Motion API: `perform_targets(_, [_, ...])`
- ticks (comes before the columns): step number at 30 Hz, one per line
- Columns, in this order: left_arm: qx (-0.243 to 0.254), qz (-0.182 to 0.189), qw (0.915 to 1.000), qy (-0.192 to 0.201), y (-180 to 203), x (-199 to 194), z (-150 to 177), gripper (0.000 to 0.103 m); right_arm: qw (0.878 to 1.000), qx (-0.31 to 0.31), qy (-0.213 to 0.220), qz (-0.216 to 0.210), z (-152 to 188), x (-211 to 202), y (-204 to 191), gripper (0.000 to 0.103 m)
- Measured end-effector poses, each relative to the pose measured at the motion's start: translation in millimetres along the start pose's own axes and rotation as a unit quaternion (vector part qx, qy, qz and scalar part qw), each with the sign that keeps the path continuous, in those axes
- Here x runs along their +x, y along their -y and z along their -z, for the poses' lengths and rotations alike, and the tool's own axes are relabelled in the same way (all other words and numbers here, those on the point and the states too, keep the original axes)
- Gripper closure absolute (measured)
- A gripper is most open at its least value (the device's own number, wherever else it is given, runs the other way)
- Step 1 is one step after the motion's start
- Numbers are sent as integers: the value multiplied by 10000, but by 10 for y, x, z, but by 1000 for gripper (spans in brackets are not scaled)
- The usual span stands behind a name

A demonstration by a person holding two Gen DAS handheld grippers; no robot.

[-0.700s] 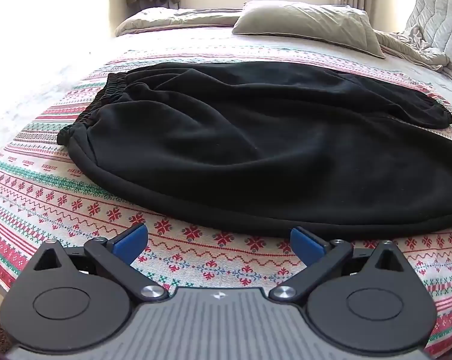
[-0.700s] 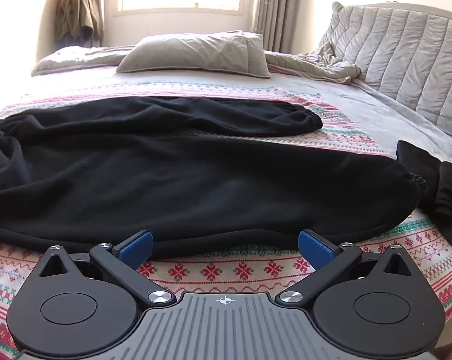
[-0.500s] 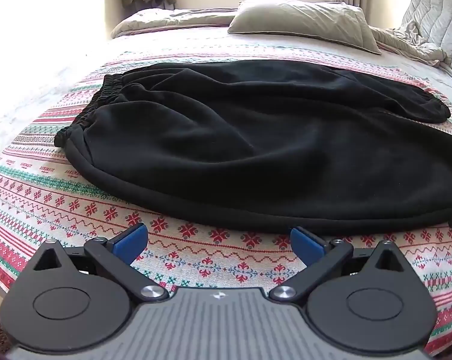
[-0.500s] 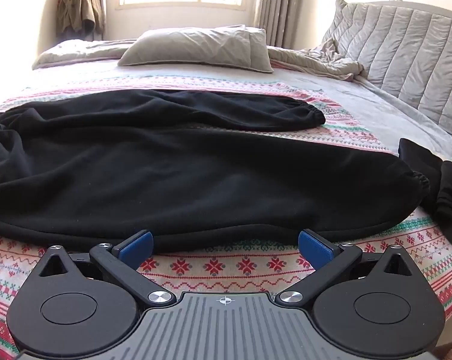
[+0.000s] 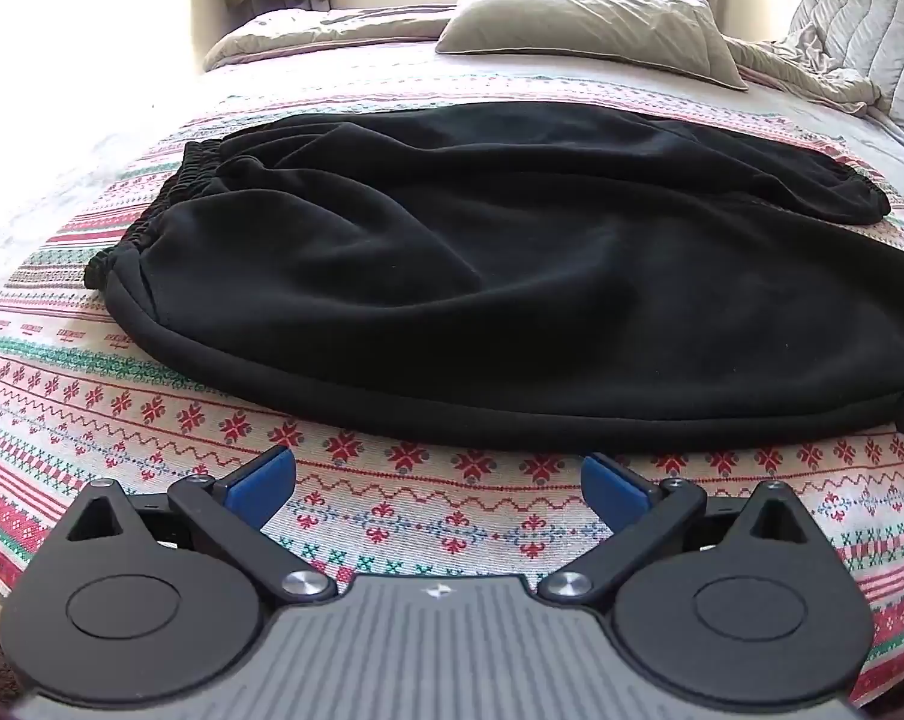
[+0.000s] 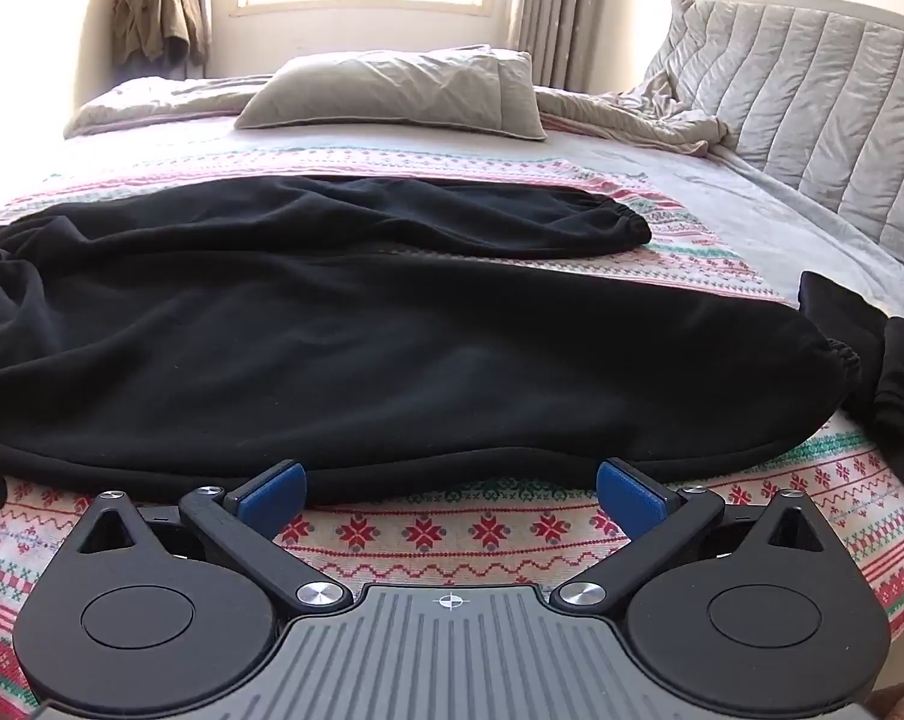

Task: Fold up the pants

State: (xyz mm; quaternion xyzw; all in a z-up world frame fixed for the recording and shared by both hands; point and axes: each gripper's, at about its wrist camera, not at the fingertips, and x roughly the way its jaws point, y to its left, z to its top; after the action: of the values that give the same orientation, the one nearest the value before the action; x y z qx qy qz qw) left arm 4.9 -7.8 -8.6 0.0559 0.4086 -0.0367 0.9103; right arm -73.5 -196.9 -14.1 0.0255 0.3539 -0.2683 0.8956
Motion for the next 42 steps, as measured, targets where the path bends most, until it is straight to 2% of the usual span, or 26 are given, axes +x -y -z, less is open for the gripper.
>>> perform_targets(42, [-13,25,10000,26,37,17,50,0,10000,-14,-40,-31,-103,-60,-48,0])
